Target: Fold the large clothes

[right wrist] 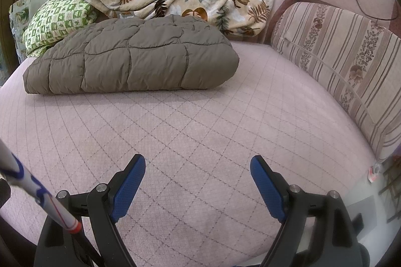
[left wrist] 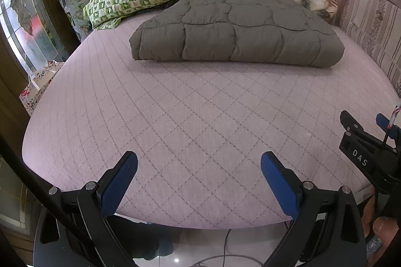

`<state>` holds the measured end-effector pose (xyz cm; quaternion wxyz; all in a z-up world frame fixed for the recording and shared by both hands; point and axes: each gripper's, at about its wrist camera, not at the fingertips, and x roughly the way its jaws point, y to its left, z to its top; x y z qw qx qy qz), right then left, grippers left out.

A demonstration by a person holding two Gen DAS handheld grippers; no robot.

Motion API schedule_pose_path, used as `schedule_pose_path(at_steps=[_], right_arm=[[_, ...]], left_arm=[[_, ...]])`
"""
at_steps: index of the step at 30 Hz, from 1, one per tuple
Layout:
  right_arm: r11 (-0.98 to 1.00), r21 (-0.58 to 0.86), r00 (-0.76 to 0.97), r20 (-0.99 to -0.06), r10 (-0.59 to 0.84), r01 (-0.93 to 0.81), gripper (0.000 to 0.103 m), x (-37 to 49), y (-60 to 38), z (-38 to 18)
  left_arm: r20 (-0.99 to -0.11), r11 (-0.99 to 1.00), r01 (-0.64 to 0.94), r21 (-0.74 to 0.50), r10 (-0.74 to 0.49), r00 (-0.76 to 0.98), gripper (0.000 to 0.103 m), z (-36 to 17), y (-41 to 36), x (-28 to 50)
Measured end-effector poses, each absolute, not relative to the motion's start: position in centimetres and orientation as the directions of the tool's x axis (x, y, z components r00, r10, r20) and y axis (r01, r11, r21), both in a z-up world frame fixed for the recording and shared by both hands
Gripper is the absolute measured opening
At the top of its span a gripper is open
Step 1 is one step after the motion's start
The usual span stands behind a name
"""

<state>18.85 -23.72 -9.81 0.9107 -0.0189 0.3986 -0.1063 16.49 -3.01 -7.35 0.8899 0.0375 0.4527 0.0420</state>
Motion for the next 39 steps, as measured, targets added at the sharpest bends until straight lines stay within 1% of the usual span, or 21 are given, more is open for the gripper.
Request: schedule_pose_path(at_steps=[16,20,24,29,34,36,39], right_arm=[[0.979,-0.121,0.665,-0.719,-0.201,0.165,0.089,18.8,-23.7,-9.8],[0.980,-0.126,0.671,-0.714,-0.198,0.156,0.089,18.7,-23.5,-9.7],[0.977,-0.145,0.666,-0.715,-0.212,0.156,0.089,18.9,-23.4,-9.9],[0.971,-0.149,0.647,-0.726,-0.234,0.185,0.089,19.3,-24.2,-10.3],[0.970,-0.138,0.633,-0.738,-0.235,0.200,0.089,19.6,-24.6,-10.6],[0.971,-0.141,0.631,-0.740,-0.233,0.193,0.089,19.7,-24.5,-10.7],[0.973,-0.147,0.630,-0.743,-0.227,0.177,0.089,19.8,-24.1,-10.9]], left_arm=[[-0.813,0.994,-0.056,0.092,0.108,0.572,0.098,-7.7,-2.2,17.1],[-0.812,0.995,-0.041,0.086,0.093,0.577,0.098,-7.5,-2.3,19.0],[-0.788,0.992,-0.040,0.118,0.118,0.605,0.098,-6.8,-2.4,21.4],[-0.782,0.996,-0.020,0.090,0.083,0.618,0.098,-6.6,-2.4,22.1],[-0.809,0.999,0.006,0.046,0.034,0.587,0.098,-7.9,-2.3,22.8],[-0.811,0.999,0.004,0.035,0.026,0.584,0.098,-8.2,-2.2,22.9],[-0.818,0.999,0.000,0.050,0.041,0.574,0.098,-8.8,-2.0,23.4]])
